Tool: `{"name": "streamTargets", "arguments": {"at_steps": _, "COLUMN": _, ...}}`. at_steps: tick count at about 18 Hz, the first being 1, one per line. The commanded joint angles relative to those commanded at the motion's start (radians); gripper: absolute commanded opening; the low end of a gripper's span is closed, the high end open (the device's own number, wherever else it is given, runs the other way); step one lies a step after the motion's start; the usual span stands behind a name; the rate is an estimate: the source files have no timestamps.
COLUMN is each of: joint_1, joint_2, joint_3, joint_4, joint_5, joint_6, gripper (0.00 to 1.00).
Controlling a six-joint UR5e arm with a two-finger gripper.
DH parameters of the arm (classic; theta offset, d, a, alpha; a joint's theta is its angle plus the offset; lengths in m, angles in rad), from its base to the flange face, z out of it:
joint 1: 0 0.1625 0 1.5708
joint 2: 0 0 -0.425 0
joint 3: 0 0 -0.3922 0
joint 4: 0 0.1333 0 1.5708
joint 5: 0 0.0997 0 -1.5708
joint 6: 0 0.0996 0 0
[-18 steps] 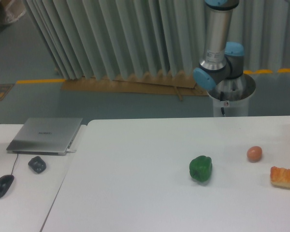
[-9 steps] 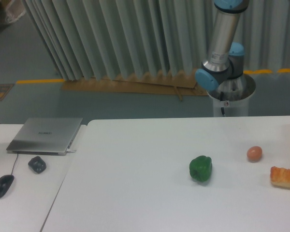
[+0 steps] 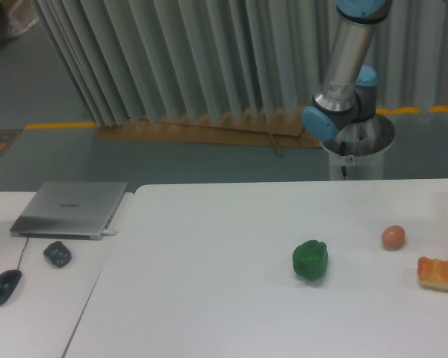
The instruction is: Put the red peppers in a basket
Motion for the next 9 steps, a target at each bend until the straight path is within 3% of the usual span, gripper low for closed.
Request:
{"name": "streamTargets", "arguments": {"at_steps": 2, "joint_1": -0.006, "joint_2": 0.006, "joint_3": 0.009, "joint_4": -0.002, "joint_5": -0.023, "joint_6": -0.005, "gripper": 1.0}}
{"name": "streamTargets", "arguments": {"at_steps": 6, "joint_1": -0.018, "joint_2": 0.024, "joint_3": 0.015, "joint_4": -0.021, "joint_5": -0.055, "joint_6": -0.012, "gripper": 1.0}}
{"name": "streamTargets", "arguments": {"at_steps": 9, "joint_1": -0.058, "joint_2": 0.049, "joint_3": 0.061, "joint_4": -0.098, "joint_5": -0.063, "joint_6": -0.02, "gripper": 1.0}}
